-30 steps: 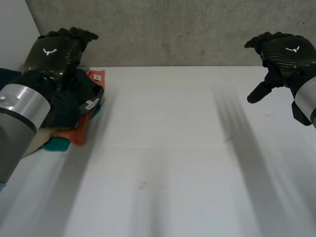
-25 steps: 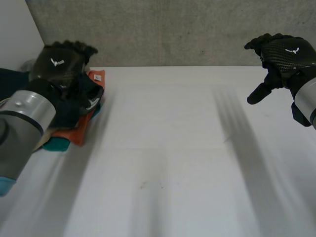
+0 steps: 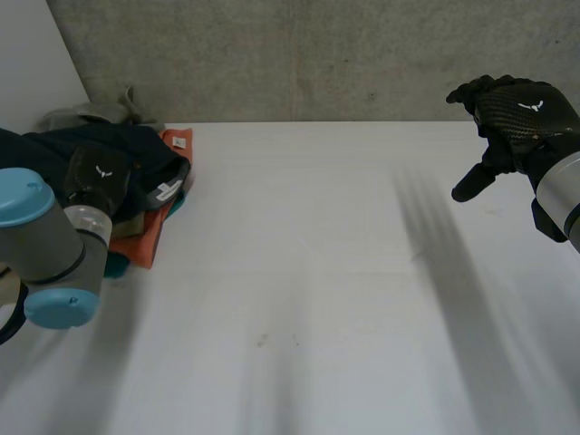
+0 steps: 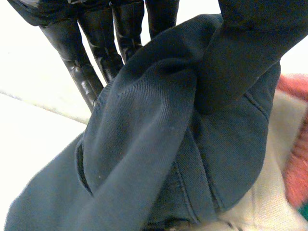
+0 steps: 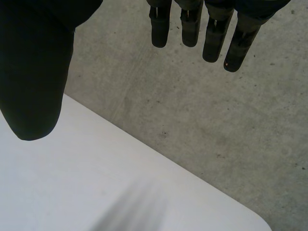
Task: Fold the laundry.
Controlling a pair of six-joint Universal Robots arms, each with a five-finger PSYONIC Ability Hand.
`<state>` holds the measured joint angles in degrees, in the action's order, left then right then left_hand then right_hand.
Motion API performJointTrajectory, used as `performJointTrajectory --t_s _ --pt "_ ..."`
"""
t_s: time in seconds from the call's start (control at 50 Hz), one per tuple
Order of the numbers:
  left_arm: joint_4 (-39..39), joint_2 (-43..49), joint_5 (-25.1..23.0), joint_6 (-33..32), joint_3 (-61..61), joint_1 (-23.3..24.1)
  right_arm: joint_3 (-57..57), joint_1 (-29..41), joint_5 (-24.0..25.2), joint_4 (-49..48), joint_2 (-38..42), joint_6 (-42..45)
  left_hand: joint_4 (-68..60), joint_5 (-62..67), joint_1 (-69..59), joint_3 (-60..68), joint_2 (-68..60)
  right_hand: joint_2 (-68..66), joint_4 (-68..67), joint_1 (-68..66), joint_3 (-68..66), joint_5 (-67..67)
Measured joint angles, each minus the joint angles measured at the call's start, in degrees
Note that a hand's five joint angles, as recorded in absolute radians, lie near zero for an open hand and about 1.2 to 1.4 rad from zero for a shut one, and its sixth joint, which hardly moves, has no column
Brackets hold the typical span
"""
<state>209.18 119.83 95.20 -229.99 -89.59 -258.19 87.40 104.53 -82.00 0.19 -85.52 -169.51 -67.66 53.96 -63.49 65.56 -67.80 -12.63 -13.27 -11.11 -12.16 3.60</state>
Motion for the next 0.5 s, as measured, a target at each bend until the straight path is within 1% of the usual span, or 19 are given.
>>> performJointTrajectory --t_s 0.02,0.08,0.1,0.12,0.14,0.2,0.24,0.26,0.28,0.3,0.32,0.34,0.38,0.42,0.44,0.46,0.48,0.5 --pt "0.05 -0.23 0.02 0.05 0.1 0.19 0.0 0.0 0.0 0.0 0.0 0.0 0.0 0.0 0.0 0.0 0.0 0.0 0.0 0.0 0.0 0.0" --pt "0.28 -3.42 0.4 1.11 0.54 2.68 -0.06 -0.07 0.0 -0.01 0.0 -0.01 -0.17 0.0 0.0 0.81 -0.58 0.0 0.0 0.0 0.0 0.0" --pt "0.6 -5.84 0.61 2.37 0.86 4.79 -0.14 -0.11 0.04 0.0 -0.02 -0.02 -0.21 0.5 -0.01 1.23 -0.7 0.0 0.0 0.0 0.0 0.0" --pt "0.6 -5.84 0.61 2.37 0.86 4.79 -0.14 -0.11 0.04 0.0 -0.02 -0.02 -0.21 0.5 -0.01 1.23 -0.7 0.0 0.0 0.0 0.0 0.0" --pt "0.97 -8.58 0.88 4.53 1.27 7.76 -0.22 -0.16 0.05 0.02 -0.05 -0.02 -0.32 1.71 -0.32 1.68 -0.72 0.0 0.0 0.0 0.0 0.0" --pt "1.46 -11.66 1.23 8.59 2.41 12.36 -0.37 -0.28 0.07 0.05 -0.11 -0.02 -0.83 2.2 -0.48 2.25 -0.72 0.0 0.0 0.0 0.0 0.0" --pt "1.54 -12.87 1.31 12.62 3.87 16.55 -0.52 -0.42 0.08 0.09 -0.23 -0.02 -0.84 2.2 -0.55 2.36 -0.72 0.0 0.0 0.0 0.0 0.0" --pt "1.45 -12.86 1.3 14.57 4.65 18.65 -0.57 -0.48 0.09 0.1 -0.28 -0.02 -0.83 2.2 -0.55 2.36 -0.72 0.0 0.0 0.0 0.0 0.0" --pt "1.4 -12.73 1.28 15.54 5.05 19.72 -0.6 -0.52 0.09 0.11 -0.33 -0.02 -0.83 2.2 -0.55 2.37 -0.72 0.0 0.0 0.0 0.0 0.0" --pt "1.2 -11.71 1.23 18.63 6.52 23.38 -0.7 -0.62 0.09 0.13 -0.46 -0.02 -0.83 2.21 -0.55 2.37 -0.72 0.0 0.0 0.0 0.0 0.0" --pt "1.03 -10.8 1.18 20.25 7.37 25.42 -0.76 -0.67 0.09 0.14 -0.54 -0.02 -0.83 2.2 -0.55 2.36 -0.72 0.0 0.0 0.0 0.0 0.0" --pt "0.98 -10.46 1.17 20.7 7.63 26.02 -0.78 -0.69 0.09 0.15 -0.58 -0.02 -0.83 2.2 -0.55 2.36 -0.72 0.0 0.0 0.0 0.0 0.0" --pt "0.59 -6.87 1.05 23.95 9.92 30.72 -0.91 -0.78 0.09 0.17 -0.76 -0.02 0.28 1.48 0.04 0.97 0.78 0.0 0.0 0.0 0.0 0.0" --pt "0.44 -5.23 0.99 24.85 10.73 32.25 -0.96 -0.81 0.09 0.17 -0.83 -0.02 1.1 0.97 0.38 0.22 1.57 0.0 0.0 0.0 0.0 0.0" --pt "0.44 -5.23 0.99 24.85 10.73 32.25 -0.96 -0.81 0.09 0.17 -0.83 -0.02 1.1 0.97 0.38 0.22 1.57 0.0 0.0 0.0 0.0 0.0" --pt "0.07 -0.3 0.87 26.62 12.76 35.84 -1.07 -0.84 0.13 0.17 -0.94 -0.03 21.55 -17.85 19.79 -19.21 22.51 0.0 0.0 0.0 0.0 0.0" --pt "-0.01 0.56 0.85 26.8 13.02 36.35 -1.09 -0.84 0.14 0.17 -0.95 -0.03 21.55 -17.85 19.79 -19.21 22.51 0.0 0.0 0.0 0.0 0.0" --pt "-0.12 1.72 0.82 27.02 13.29 37.0 -1.12 -0.84 0.2 0.17 -0.96 -0.03 37.3 -33.83 37.32 -34.57 37.28 0.0 0.0 0.0 0.0 0.0"
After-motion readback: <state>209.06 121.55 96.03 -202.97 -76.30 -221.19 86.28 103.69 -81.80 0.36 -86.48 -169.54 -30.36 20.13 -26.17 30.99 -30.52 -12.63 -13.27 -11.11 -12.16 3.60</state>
